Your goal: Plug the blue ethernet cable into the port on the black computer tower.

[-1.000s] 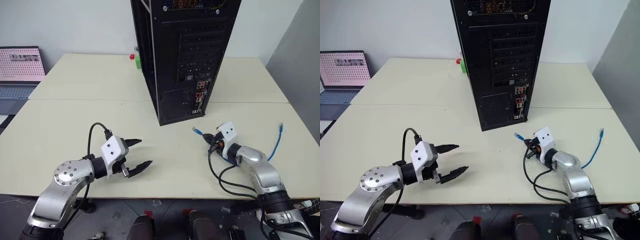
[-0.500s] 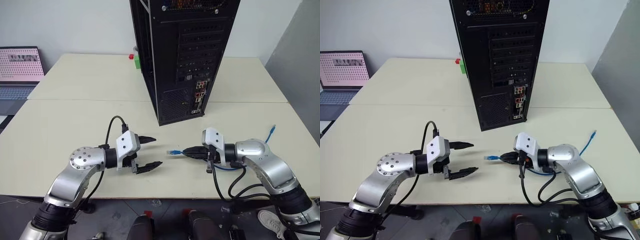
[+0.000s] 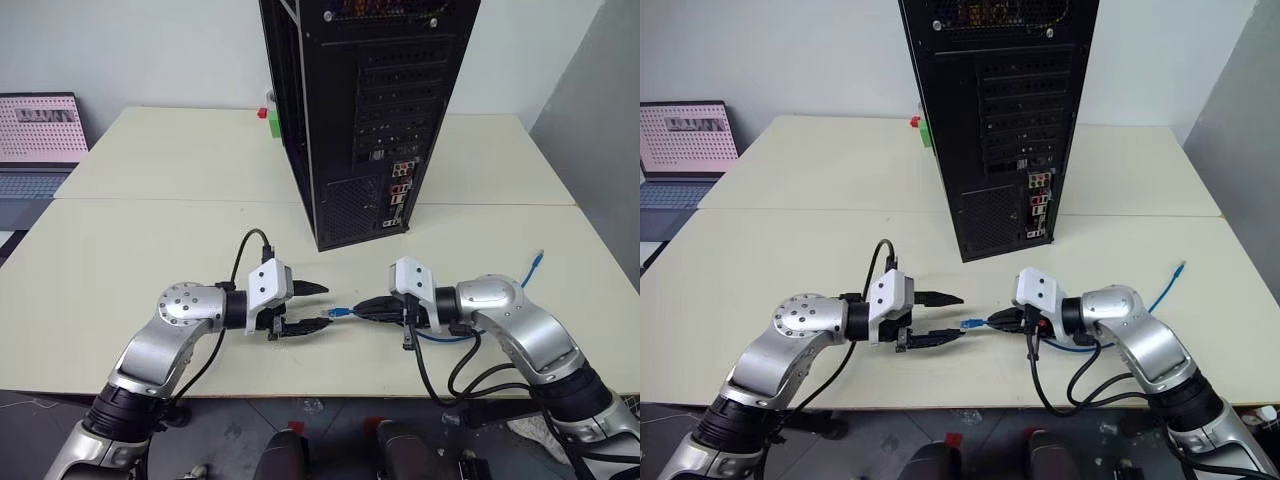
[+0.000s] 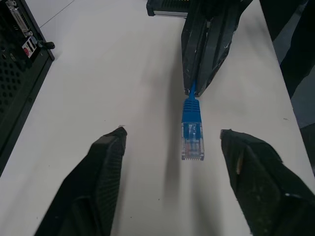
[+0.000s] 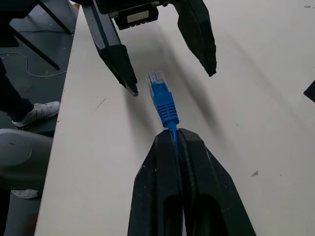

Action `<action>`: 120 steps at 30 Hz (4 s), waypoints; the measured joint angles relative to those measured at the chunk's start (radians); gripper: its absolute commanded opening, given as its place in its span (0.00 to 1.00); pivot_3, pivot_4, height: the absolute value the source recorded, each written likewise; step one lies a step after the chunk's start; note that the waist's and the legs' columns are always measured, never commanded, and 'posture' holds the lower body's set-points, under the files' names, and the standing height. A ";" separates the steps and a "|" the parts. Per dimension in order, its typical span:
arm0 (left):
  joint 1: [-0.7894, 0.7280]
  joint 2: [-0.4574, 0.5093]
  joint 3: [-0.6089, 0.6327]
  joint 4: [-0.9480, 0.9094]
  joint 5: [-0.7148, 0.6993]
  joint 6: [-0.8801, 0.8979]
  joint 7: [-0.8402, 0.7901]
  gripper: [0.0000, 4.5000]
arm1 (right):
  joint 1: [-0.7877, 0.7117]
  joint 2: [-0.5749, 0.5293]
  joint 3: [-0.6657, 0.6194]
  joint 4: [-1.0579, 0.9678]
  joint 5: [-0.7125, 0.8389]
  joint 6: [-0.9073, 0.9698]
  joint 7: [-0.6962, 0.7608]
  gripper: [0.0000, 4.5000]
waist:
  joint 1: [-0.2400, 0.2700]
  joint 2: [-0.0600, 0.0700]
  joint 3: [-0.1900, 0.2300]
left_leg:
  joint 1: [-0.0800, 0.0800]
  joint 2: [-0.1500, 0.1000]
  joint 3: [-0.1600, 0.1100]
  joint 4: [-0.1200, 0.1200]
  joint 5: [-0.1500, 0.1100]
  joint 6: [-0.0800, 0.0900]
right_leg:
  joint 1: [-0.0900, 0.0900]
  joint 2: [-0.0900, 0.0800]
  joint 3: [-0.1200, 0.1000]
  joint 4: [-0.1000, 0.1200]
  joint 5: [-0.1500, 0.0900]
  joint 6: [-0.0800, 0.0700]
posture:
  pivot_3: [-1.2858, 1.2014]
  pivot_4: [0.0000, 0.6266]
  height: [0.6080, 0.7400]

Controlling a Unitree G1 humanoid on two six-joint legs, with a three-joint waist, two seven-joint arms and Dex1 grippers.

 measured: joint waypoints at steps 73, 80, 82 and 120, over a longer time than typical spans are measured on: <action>-0.021 -0.064 0.000 0.302 0.791 -1.265 0.739 0.22 | -0.041 0.104 -0.227 -0.043 0.418 0.397 -0.173 0.00 | 0.003 0.000 0.000 | -0.003 0.001 -0.005 0.000 0.000 0.000 | 0.001 -0.004 -0.012 0.001 0.002 -0.001 | 0.52 0.24 1.00; 0.013 -0.051 -0.048 0.296 0.662 -1.130 0.641 0.54 | -0.042 0.079 -0.224 -0.029 0.397 0.382 -0.163 0.00 | 0.002 0.000 0.000 | -0.003 0.001 -0.005 0.000 0.000 0.000 | 0.001 -0.004 -0.013 0.001 0.002 -0.001 | 0.52 0.24 1.00; 0.028 -0.057 -0.048 0.288 0.611 -1.049 0.611 0.61 | -0.040 0.076 -0.224 -0.033 0.391 0.370 -0.164 0.00 | 0.002 0.000 0.000 | -0.003 0.001 -0.006 0.000 0.000 0.000 | 0.001 -0.004 -0.013 0.001 0.002 -0.001 | 0.52 0.24 1.00; -0.149 -0.370 0.011 -0.049 0.155 0.248 0.565 1.00 | 0.007 0.485 -0.273 0.092 -0.227 -0.041 -0.976 0.00 | 0.001 0.001 -0.001 | -0.003 -0.001 -0.007 0.001 0.001 -0.001 | 0.001 -0.002 -0.013 0.001 0.002 -0.001 | 0.52 0.24 1.00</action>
